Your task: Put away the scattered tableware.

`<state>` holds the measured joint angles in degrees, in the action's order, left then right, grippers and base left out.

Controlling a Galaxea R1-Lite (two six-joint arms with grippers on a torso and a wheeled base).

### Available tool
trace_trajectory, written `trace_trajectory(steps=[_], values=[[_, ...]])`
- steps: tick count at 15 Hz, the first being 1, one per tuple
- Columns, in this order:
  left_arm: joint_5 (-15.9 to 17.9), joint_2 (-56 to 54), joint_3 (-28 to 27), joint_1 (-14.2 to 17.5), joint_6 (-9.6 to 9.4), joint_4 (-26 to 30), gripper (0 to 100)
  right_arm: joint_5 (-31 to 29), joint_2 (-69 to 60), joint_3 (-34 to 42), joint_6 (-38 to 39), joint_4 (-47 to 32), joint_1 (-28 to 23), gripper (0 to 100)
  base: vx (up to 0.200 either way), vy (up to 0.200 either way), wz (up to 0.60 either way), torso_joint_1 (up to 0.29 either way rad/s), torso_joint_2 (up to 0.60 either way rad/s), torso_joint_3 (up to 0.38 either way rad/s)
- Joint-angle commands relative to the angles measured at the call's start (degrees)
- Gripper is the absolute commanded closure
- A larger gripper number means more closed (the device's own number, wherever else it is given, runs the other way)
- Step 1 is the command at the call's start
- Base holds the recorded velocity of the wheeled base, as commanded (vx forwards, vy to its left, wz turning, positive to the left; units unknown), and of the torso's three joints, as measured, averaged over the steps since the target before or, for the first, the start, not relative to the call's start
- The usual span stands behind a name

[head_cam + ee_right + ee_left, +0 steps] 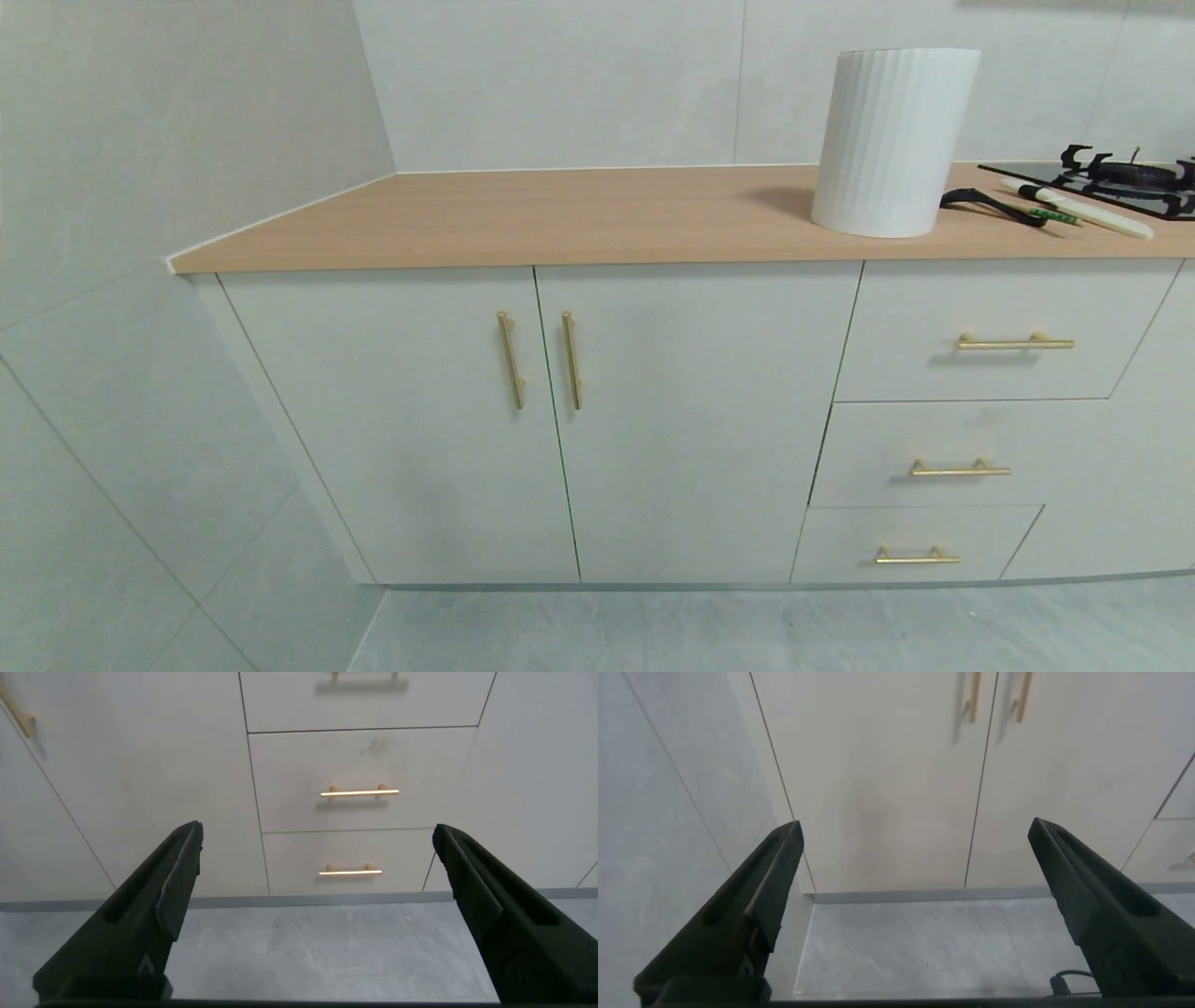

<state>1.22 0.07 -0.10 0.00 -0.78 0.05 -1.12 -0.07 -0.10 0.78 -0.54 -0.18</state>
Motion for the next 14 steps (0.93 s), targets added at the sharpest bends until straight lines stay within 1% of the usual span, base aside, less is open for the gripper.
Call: trace_trajectory(steps=[1,14], values=[[0.0,0.0,0.0,0.0,-0.01,0.0,0,0.0,0.1,0.0,0.0,0.0,0.0,0,0.0,-0.2,0.0,-0.002,0.0,-0.002],[0.0,0.1,0.0,0.0,-0.01,0.0,0,0.0,0.1,0.0,0.1,0.0,0.0,0,0.0,-0.2,0.0,0.005,0.0,0.001]])
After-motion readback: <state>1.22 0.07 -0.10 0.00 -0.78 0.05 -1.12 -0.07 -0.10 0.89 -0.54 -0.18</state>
